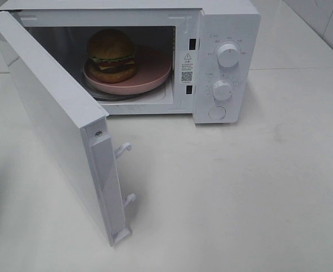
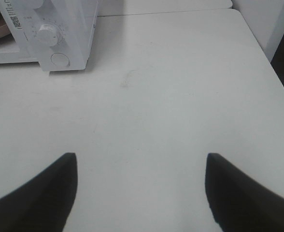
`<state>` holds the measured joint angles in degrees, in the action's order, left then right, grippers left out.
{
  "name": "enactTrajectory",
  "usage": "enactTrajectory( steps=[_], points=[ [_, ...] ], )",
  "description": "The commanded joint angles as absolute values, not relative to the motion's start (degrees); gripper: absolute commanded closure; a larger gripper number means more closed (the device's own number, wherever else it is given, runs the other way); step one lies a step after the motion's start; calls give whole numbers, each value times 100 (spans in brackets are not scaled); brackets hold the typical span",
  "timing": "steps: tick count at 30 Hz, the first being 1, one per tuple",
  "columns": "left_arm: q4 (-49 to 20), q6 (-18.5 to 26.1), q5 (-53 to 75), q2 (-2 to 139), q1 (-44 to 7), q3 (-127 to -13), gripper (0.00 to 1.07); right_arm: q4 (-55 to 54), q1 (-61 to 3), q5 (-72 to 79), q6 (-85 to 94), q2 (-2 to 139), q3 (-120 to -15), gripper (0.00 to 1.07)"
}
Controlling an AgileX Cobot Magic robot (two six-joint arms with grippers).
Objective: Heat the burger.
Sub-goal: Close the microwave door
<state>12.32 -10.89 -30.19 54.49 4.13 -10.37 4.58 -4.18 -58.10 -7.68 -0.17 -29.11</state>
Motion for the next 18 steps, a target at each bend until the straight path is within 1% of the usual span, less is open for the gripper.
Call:
enactTrajectory(
  steps=[1, 2, 3, 4, 5, 6, 8, 11, 12, 13, 14, 15, 16, 17, 18],
  points=[
    [1484, -1346, -3363, 5615, 430, -1037, 107, 470, -390, -5724, -716, -183, -2871, 35],
    [1725, -1518, -3547, 5770, 430, -1037, 107, 470, -390, -5724, -716, -183, -2871, 35],
    [1725, -1518, -3547, 5770, 430, -1037, 107, 470, -390, -5724, -716, -183, -2871, 35],
    [2074, -1725, -3787, 5947, 430, -1054, 107, 470, -390, -5724, -716, -183, -2871, 35],
    [2229, -1799, -3879, 6022, 430, -1071, 107, 470, -390, -5724, -716, -183, -2871, 35],
    [2229, -1799, -3879, 6022, 430, -1071, 107, 470, -390, -5724, -716, -183, -2871, 35],
    [2762, -2103, -4223, 6417, 430, -1209, 107, 470, -390, -5724, -716, -183, -2871, 35],
    [2807, -2166, -4297, 6520, 424, -1238, 107, 470, -390, -5724, -716, -183, -2871, 35],
    [2813, -2263, -4452, 6698, 332, -1289, 107, 470, -390, -5724, -716, -183, -2871, 35],
    [2813, -2263, -4515, 6790, 229, -1295, 107, 470, -390, -5724, -716, -183, -2871, 35],
    [2813, -2263, -4515, 6790, 229, -1295, 107, 470, -390, -5724, -716, -183, -2871, 35],
    [2790, -2154, -4561, 6944, -23, -1306, 107, 470, -390, -5724, -716, -183, -2871, 35],
    [2739, -2028, -4572, 7030, -172, -1306, 107, 470, -390, -5724, -716, -183, -2871, 35],
    [2739, -2028, -4572, 7030, -172, -1306, 107, 470, -390, -5724, -716, -183, -2871, 35],
    [2452, -1839, -4607, 7214, -441, -1306, 107, 470, -390, -5724, -716, -183, -2871, 35]
  ],
)
